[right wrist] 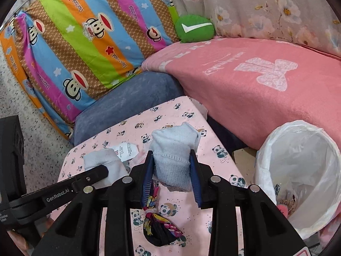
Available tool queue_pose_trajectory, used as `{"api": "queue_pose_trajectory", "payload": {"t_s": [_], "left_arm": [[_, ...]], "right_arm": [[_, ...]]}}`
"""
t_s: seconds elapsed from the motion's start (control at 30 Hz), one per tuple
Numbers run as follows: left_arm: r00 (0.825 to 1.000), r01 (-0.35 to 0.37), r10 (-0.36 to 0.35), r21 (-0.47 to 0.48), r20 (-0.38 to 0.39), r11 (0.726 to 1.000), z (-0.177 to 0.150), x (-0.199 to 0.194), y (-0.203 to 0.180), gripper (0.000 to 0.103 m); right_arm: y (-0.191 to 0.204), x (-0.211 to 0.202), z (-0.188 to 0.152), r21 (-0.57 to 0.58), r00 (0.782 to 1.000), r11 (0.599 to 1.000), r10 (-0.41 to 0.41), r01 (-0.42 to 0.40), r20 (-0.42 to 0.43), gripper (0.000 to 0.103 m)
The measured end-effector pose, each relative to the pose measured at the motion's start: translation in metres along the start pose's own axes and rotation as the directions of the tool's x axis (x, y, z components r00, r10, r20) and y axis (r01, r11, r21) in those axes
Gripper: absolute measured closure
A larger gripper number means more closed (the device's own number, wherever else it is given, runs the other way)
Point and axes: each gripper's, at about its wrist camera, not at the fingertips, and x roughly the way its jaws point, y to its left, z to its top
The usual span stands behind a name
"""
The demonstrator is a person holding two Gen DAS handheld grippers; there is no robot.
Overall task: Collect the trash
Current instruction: 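Grasp a grey sock with the left tool while the right tool grasps the other sock, then carry both socks over the white bin and open both tools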
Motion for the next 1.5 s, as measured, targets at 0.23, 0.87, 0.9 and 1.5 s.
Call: {"api": "queue_pose_trajectory", "payload": {"t_s": [0.23, 0.87, 0.9, 1.5], "left_arm": [[0.999, 0.044, -0.046, 0.097, 0.016, 0.994, -0.005, -0.011, -0.056, 0.076], [0.982, 0.185, -0.188, 0.341, -0.025, 0.922, -0.028, -0.009, -0.187, 0.074], [0.981, 0.19, -0.192, 0.347, -0.029, 0.918, -0.028, -0.007, -0.19, 0.074], [0.97, 0.231, -0.243, 0.388, -0.019, 0.892, -0.036, 0.002, -0.247, 0.034]], "right_arm": [[-0.032, -0.04, 0.009, 0.041, 0.996, 0.999, -0.038, 0.035, 0.077, 0.071], [-0.143, -0.099, 0.006, 0.219, 0.972, 0.966, -0.175, 0.139, 0.158, 0.071], [-0.148, -0.101, 0.005, 0.227, 0.971, 0.963, -0.182, 0.143, 0.158, 0.071], [-0.195, -0.119, -0.003, 0.306, 0.949, 0.929, -0.269, 0.21, 0.166, 0.054]]}}
